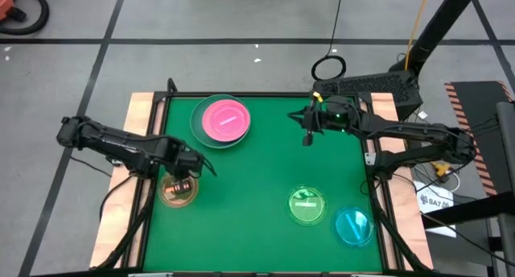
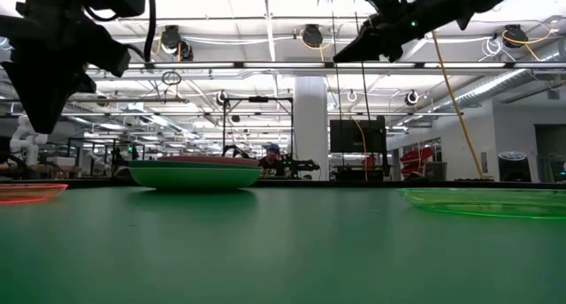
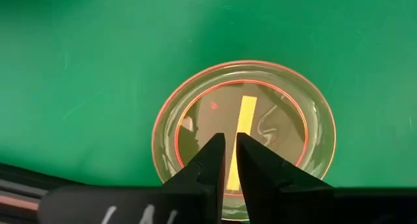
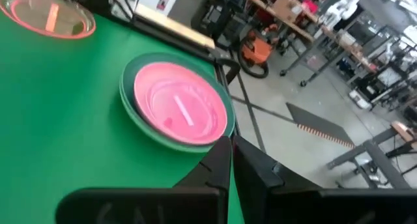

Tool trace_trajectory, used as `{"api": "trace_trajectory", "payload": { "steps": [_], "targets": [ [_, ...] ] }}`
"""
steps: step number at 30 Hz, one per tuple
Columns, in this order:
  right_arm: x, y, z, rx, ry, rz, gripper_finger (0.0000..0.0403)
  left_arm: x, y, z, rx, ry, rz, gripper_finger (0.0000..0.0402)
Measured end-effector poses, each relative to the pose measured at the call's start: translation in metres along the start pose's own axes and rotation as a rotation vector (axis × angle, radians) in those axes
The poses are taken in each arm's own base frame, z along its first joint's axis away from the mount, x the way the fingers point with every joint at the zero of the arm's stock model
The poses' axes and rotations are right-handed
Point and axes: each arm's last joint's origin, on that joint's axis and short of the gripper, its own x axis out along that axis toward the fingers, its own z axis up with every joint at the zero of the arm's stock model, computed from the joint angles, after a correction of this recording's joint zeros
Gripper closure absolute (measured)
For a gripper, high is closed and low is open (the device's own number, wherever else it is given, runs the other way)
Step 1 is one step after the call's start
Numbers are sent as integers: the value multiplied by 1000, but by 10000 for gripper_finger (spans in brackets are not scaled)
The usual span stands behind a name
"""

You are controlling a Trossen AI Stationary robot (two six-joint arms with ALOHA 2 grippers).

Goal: Stack plastic plates
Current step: Stack the orange plate on top of the pink plate

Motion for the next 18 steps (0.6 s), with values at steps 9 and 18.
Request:
{"api": "trace_trajectory", "payload": {
  "steps": [9,18],
  "targets": [
    [0,-9,-10,33,-19,90,392,0,7,4,89,-12,-3,354],
    [-2,-16,-19,70,36,77,392,18,15,-3,106,48,18,354]
  ]
}}
